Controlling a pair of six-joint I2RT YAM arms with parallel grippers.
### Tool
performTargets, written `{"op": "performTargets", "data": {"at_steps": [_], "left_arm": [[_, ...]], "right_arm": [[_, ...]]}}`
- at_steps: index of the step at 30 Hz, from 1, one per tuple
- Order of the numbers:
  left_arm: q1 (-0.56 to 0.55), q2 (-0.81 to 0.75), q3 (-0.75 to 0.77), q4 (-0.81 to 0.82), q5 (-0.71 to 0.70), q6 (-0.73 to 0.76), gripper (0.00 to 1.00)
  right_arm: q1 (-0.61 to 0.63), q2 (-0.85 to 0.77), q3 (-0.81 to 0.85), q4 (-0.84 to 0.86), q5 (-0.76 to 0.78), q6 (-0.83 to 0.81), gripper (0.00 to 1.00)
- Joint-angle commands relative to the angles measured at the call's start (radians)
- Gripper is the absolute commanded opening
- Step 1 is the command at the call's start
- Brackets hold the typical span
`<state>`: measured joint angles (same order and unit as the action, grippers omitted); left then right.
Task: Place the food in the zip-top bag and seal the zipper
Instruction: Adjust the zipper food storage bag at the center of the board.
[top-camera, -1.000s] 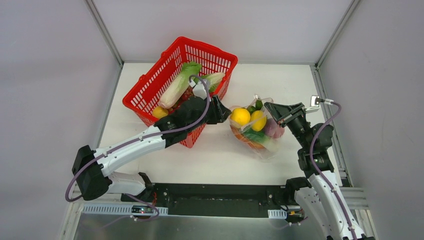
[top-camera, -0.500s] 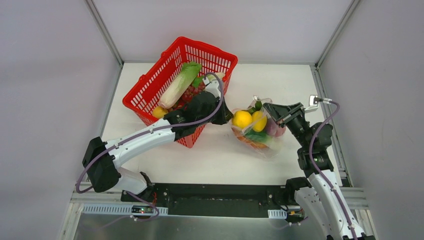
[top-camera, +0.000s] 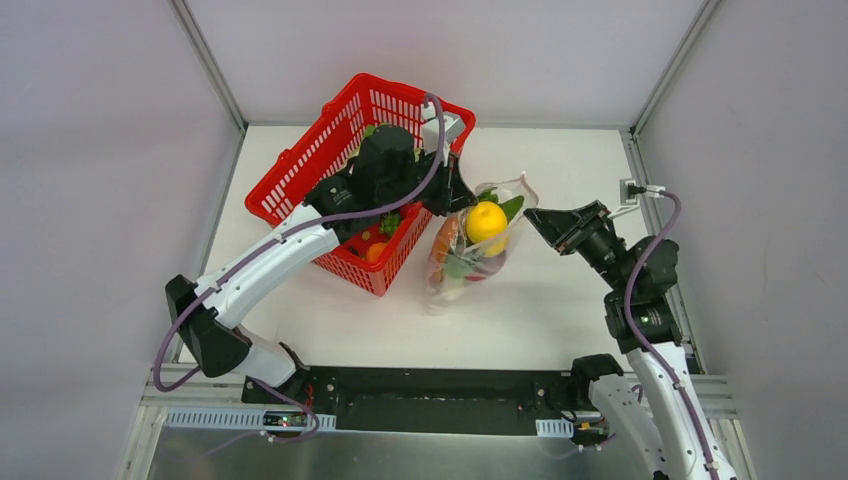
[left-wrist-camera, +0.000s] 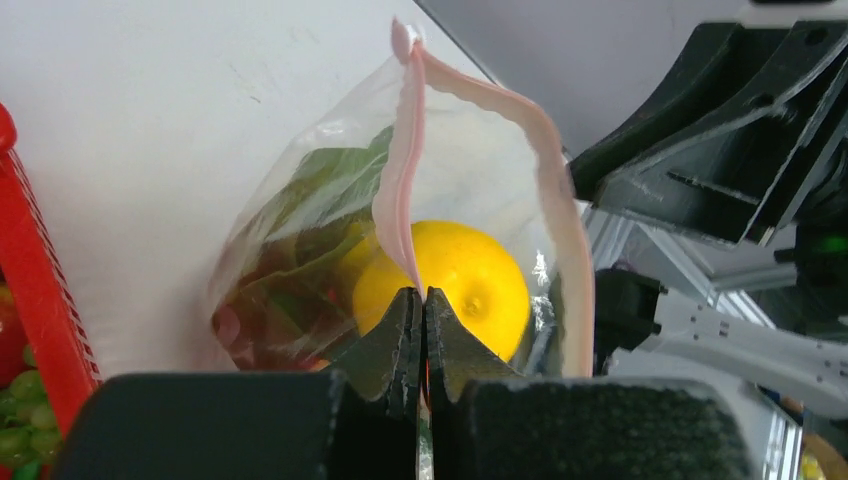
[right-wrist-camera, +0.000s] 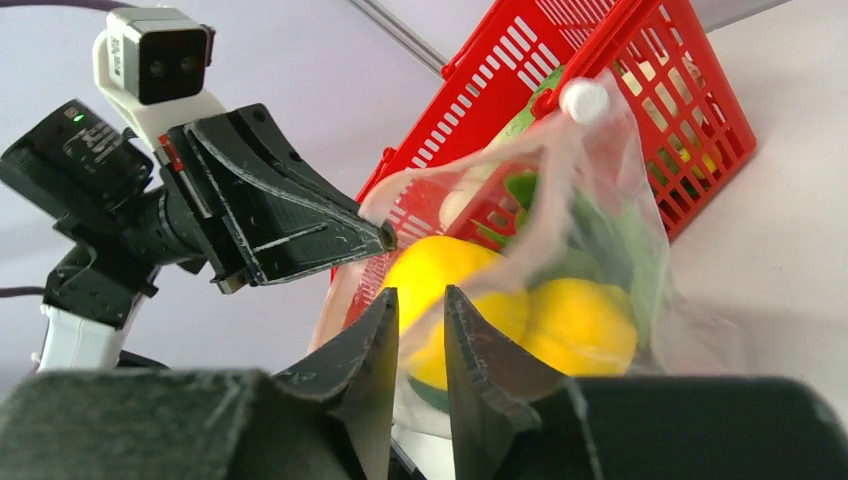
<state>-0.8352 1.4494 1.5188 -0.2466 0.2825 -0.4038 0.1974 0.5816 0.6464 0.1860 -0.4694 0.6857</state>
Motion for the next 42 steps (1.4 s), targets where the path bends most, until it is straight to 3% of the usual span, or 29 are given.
{"op": "performTargets", "data": {"at_steps": [1, 3, 7, 13, 16, 24, 28, 34, 39, 42], "left_arm": [[0.043, 0.024, 0.050, -0.060, 0.243, 0.128, 0.00], [0.063, 0.048, 0.081, -0.116, 0.302, 0.168, 0.00], [0.097, 0.073, 0.097, -0.161, 0.392, 0.200, 0.00], [0.175, 0.033, 0.054, -0.086, 0.428, 0.153, 0.00], [0.201, 0.020, 0.061, -0.098, 0.454, 0.178, 0.00], [0.223, 0.069, 0.118, -0.217, 0.638, 0.306, 0.00], [0.237, 0.098, 0.132, -0.204, 0.757, 0.319, 0.00], [0.275, 0.161, 0.196, -0.085, 0.963, 0.171, 0.00], [0.283, 0.186, 0.219, 0.037, 1.055, 0.042, 0.00], [0.286, 0.201, 0.185, 0.220, 1.100, -0.124, 0.00]], "right_arm": [[-0.004, 0.013, 0.079, -0.007, -0.060, -0.093, 0.31], [-0.004, 0.040, 0.105, -0.040, -0.100, -0.143, 0.38], [-0.004, 0.100, 0.181, -0.154, -0.115, -0.263, 0.42], [-0.013, 0.174, 0.258, -0.306, 0.163, -0.415, 0.44], [-0.050, 0.234, 0.260, -0.315, 0.152, -0.443, 0.44], [-0.191, 0.285, 0.085, -0.047, -0.037, -0.432, 0.44], [-0.234, 0.341, -0.014, 0.208, -0.292, -0.487, 0.45], [-0.229, 0.400, -0.071, 0.339, -0.575, -0.539, 0.53], [-0.199, 0.325, -0.108, 0.338, -0.618, -0.614, 0.56], [-0.142, 0.271, -0.091, 0.228, -0.665, -0.687, 0.57]]}}
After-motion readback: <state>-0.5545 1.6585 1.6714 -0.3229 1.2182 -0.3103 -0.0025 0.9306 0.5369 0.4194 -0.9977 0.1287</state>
